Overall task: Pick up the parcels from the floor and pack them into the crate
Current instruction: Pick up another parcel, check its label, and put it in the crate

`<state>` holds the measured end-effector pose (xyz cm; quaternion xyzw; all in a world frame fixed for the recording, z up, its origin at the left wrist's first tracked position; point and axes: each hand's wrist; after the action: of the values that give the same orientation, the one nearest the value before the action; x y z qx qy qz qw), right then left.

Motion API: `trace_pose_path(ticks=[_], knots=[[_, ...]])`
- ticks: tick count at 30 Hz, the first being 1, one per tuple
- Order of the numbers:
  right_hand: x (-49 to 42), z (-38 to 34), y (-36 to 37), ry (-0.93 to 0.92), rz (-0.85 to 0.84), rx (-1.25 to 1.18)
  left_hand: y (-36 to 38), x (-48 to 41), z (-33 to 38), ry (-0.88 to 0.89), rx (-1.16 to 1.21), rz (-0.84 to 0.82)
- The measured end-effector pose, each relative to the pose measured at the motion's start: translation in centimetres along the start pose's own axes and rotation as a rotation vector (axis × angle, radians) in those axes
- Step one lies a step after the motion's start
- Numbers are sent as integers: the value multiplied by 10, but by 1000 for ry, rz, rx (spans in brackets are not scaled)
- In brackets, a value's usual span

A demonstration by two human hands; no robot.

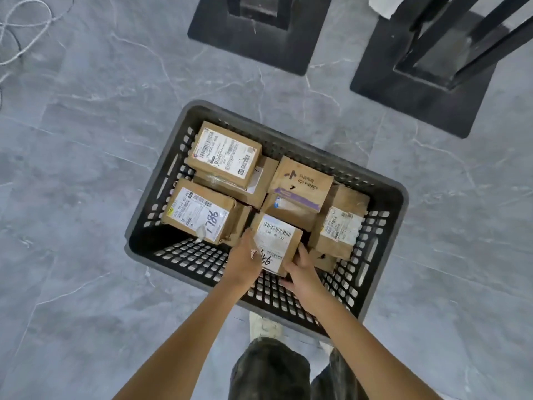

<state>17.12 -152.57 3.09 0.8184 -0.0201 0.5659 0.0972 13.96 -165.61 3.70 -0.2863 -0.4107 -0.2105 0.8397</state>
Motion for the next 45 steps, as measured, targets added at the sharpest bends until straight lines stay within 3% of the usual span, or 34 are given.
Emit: trace_pose_path(ticks=[8, 16, 25, 33, 45], knots=[[-36, 4, 15, -41, -41, 47, 11, -32, -26, 34, -61, 151], [-31, -4, 2, -21, -89, 124, 16, -34, -24, -35, -172, 111], [43, -49, -20, -144, 118, 484, -19, 29, 19, 26, -401, 142], [226, -159, -27, -345, 169, 555, -86, 166, 170, 221, -337, 165], [562, -328, -49, -864, 403, 635, -143, 421, 477, 841, -329, 338]])
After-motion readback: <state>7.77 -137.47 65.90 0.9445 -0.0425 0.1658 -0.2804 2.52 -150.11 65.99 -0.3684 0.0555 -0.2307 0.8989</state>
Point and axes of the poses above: each hand's wrist, its own x-axis away from the middle knuckle, its own y-axis out of the palm, z = x × y, and after that the axes turned 6 degrees about -z, right-handed
